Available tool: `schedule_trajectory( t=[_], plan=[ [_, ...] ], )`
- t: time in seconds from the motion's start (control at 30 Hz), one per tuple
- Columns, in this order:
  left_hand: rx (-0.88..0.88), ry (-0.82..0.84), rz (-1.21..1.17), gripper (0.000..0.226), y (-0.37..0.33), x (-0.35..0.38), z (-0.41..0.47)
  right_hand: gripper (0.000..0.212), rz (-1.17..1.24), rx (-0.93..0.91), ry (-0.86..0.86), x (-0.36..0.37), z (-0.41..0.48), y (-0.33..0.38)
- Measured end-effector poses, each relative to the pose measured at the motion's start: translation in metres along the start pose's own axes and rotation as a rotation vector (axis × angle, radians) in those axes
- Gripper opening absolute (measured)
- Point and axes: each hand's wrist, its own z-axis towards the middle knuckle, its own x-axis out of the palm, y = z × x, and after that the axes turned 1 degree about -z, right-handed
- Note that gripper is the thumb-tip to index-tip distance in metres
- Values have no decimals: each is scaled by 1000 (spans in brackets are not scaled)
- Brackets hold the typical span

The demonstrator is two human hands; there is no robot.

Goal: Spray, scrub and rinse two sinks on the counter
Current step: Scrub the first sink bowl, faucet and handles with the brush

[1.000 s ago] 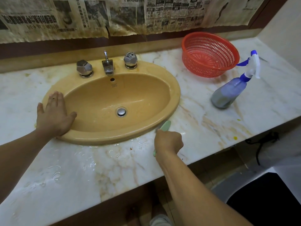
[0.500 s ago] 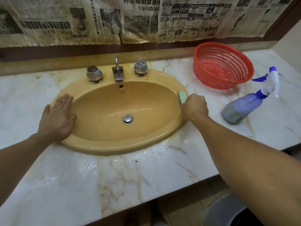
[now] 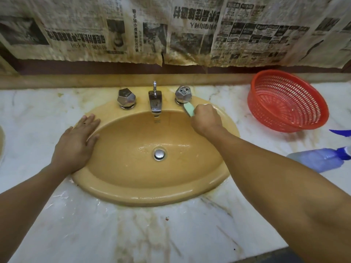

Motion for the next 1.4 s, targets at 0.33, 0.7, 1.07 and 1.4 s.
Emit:
schedule_trajectory(
  t=[0.33,0.7,1.07,1.4],
  plan=[
    [-117,-140,-210,38,-12,-2,-4,25,-103,-28,-78,25,-13,32],
    [-305,-211,-239,59,-25,-2,-30,27,64,-427,-12,71,-65,194],
    [-525,-287,-531,68,-27,-26,-49,25,-99,-693,209,51,-45,263],
    [-861,-233,-1234,26,0,-70,-57,15,-318,-979,79,71,-108,239]
  ],
)
